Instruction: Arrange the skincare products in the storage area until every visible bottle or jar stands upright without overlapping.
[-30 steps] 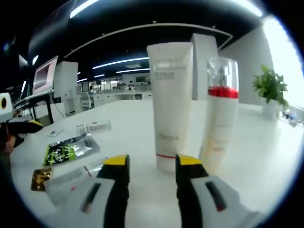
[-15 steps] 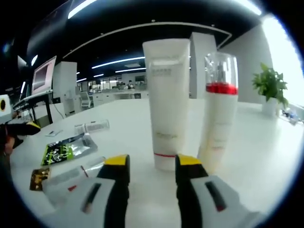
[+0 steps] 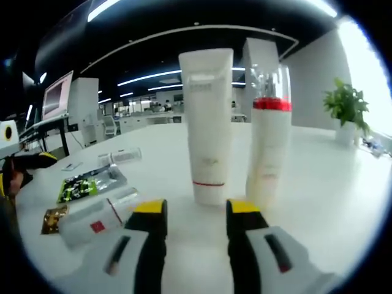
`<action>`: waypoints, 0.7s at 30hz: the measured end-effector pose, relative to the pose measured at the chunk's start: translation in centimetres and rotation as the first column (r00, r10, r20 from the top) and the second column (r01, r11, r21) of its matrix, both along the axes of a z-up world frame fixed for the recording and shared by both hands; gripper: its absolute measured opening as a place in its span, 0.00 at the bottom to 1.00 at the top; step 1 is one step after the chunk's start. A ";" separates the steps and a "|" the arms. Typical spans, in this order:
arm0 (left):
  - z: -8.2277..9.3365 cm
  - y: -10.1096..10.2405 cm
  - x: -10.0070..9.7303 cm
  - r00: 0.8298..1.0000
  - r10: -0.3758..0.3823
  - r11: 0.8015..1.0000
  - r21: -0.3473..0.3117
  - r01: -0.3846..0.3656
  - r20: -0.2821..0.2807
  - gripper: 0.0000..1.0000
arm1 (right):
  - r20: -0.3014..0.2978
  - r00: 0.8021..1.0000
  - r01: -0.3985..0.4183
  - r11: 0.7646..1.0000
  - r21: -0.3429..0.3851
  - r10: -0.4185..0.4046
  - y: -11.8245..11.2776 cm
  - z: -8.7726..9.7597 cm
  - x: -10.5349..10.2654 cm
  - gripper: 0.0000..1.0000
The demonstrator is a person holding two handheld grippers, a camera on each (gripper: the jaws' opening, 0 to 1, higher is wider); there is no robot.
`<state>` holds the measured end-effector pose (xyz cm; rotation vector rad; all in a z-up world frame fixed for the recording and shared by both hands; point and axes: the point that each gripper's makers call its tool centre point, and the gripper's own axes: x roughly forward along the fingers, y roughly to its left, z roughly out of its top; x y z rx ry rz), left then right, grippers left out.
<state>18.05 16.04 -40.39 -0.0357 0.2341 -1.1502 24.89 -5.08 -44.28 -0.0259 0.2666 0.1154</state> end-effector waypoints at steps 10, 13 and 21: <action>0.2 -0.5 -0.1 1.000 -0.011 1.000 -0.006 0.011 0.006 0.94 | -0.002 1.000 -0.022 1.000 -0.015 0.022 0.7 -0.1 -0.5 0.39; 0.3 -0.2 0.1 1.000 -0.001 1.000 -0.006 0.002 0.008 0.94 | 0.000 0.999 -0.034 0.999 -0.017 0.034 1.1 0.1 -0.7 0.40; 0.2 -0.1 0.1 1.000 0.009 1.000 -0.001 -0.009 0.007 0.95 | 0.009 0.996 -0.091 0.996 -0.011 0.091 3.2 0.4 -0.5 0.48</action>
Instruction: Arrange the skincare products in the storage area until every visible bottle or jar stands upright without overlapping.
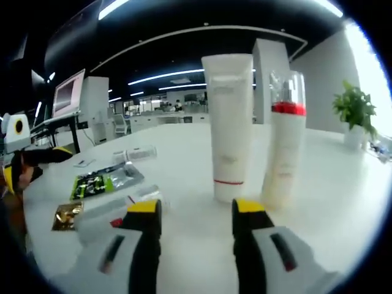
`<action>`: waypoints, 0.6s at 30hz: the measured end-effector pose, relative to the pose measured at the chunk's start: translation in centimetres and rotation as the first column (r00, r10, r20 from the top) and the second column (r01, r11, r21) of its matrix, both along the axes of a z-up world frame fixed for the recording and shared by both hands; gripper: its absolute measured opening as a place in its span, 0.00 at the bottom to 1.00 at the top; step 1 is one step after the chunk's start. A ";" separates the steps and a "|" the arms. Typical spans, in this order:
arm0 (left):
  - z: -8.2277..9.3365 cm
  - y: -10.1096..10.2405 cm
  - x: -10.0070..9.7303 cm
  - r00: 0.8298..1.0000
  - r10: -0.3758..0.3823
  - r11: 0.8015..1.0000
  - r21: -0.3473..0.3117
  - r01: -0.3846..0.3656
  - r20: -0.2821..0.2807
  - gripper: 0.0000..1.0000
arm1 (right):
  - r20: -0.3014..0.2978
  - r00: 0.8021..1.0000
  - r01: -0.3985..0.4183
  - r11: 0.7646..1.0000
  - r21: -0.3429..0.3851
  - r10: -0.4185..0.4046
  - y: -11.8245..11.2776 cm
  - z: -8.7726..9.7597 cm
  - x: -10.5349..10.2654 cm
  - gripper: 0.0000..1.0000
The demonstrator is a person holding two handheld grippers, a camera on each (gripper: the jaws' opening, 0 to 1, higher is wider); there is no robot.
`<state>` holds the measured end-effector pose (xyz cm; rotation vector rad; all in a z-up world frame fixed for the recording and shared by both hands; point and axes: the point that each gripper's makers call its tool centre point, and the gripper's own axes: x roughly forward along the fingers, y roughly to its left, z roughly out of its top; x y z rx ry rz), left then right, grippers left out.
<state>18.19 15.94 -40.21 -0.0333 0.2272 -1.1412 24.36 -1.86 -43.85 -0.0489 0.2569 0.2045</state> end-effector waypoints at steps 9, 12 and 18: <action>-0.1 0.6 0.0 1.000 0.016 1.000 0.001 -0.016 -0.006 0.95 | -0.021 0.999 -0.034 0.999 -0.011 0.033 0.9 -0.5 -0.2 0.60; -0.2 0.6 -0.1 1.000 0.018 1.000 0.001 -0.018 -0.009 0.95 | -0.027 0.999 -0.039 0.999 -0.001 0.039 1.1 -0.5 -0.4 0.67; -0.6 0.6 -0.1 1.000 0.020 1.000 0.000 -0.020 -0.018 0.94 | -0.030 0.998 -0.047 0.998 0.032 0.048 1.4 -0.5 -0.5 0.79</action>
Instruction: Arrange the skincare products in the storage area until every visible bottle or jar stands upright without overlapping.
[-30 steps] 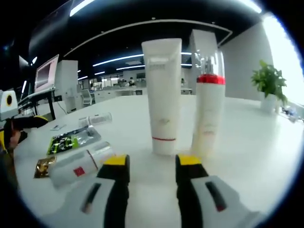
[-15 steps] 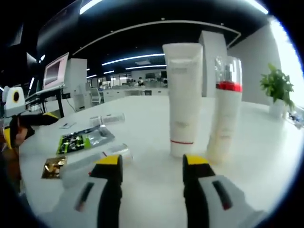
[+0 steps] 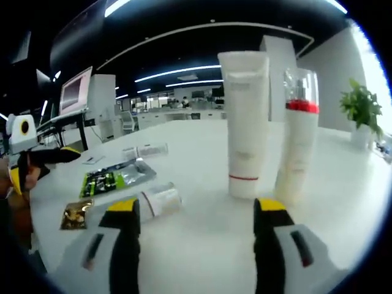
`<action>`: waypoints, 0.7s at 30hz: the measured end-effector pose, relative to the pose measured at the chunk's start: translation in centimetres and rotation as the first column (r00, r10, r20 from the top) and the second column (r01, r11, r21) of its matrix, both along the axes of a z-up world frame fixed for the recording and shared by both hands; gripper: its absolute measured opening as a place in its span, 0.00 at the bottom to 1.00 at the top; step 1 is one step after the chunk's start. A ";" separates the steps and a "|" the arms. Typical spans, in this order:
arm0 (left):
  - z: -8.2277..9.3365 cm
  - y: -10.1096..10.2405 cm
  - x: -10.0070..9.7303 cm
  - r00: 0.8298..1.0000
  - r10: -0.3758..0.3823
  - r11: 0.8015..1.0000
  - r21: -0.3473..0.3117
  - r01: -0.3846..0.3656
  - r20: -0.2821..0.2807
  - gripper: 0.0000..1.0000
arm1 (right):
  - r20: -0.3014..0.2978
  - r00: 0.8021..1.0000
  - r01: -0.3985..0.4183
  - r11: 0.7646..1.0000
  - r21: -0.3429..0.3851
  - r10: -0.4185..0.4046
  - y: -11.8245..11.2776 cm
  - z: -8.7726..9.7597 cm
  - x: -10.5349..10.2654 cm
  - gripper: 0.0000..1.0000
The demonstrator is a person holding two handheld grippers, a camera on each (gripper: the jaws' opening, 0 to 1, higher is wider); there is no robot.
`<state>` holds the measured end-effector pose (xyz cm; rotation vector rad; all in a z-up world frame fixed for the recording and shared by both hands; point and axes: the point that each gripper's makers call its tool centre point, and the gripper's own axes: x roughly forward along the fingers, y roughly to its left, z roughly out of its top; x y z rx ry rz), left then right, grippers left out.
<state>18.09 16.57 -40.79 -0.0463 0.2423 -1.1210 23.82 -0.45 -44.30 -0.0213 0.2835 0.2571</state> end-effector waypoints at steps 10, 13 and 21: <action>-0.5 0.5 -0.1 1.000 0.008 1.000 0.003 -0.008 -0.013 0.94 | 0.020 0.998 -0.068 0.994 0.083 0.066 1.5 0.8 -0.4 1.00; -0.7 0.8 0.0 1.000 0.020 1.000 0.003 -0.020 -0.019 0.94 | 0.056 0.992 -0.118 0.990 0.078 0.114 2.3 1.7 -0.8 1.00; -1.6 2.1 0.3 0.996 0.073 0.997 0.001 -0.073 -0.045 0.96 | 0.081 0.972 -0.225 0.971 0.081 0.218 4.1 3.3 -1.2 1.00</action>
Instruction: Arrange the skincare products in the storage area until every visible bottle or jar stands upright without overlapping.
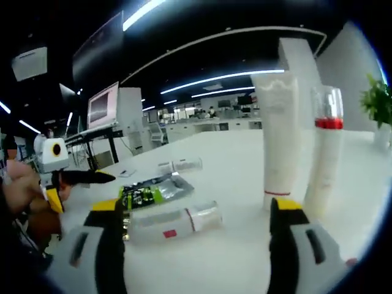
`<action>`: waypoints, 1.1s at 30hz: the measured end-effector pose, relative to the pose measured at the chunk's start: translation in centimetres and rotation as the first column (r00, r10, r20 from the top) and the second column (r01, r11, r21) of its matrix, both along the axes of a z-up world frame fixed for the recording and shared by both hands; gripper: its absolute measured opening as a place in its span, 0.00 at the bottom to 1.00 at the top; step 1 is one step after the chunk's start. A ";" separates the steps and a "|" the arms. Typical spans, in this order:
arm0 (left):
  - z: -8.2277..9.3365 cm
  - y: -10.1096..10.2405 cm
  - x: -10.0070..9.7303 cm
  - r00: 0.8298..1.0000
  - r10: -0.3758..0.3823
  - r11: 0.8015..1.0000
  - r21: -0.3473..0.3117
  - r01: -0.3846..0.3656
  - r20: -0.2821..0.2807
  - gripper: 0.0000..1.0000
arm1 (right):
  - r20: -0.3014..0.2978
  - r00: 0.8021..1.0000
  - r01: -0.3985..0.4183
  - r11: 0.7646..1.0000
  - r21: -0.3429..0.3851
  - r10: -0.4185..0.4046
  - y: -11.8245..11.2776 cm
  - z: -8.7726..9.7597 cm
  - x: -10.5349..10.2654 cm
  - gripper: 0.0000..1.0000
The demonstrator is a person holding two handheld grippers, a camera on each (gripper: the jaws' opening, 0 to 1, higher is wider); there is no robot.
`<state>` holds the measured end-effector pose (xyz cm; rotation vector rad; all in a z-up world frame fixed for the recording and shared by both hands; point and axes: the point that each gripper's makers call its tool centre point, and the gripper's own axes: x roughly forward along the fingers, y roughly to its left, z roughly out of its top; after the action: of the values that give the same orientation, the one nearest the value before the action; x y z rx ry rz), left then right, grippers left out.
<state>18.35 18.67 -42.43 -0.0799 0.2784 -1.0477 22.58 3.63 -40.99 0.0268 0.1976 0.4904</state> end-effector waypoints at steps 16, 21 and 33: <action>0.4 2.5 -0.5 0.995 0.085 0.996 0.025 -0.086 0.050 0.99 | 0.049 0.976 -0.195 0.948 -0.252 0.214 5.5 1.5 1.2 1.00; 0.8 3.8 -0.6 0.986 0.155 0.988 0.019 -0.156 0.060 0.99 | 0.063 0.964 -0.234 0.935 -0.266 0.259 6.9 2.1 1.6 1.00; 2.2 5.3 -2.2 0.971 0.213 0.974 0.051 -0.219 0.109 0.99 | 0.029 0.955 -0.277 0.926 -0.256 0.294 8.8 2.5 1.3 1.00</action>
<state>16.16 23.96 -40.27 0.0008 0.2040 -0.8228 23.83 12.41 -38.45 -0.2688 0.1972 0.7542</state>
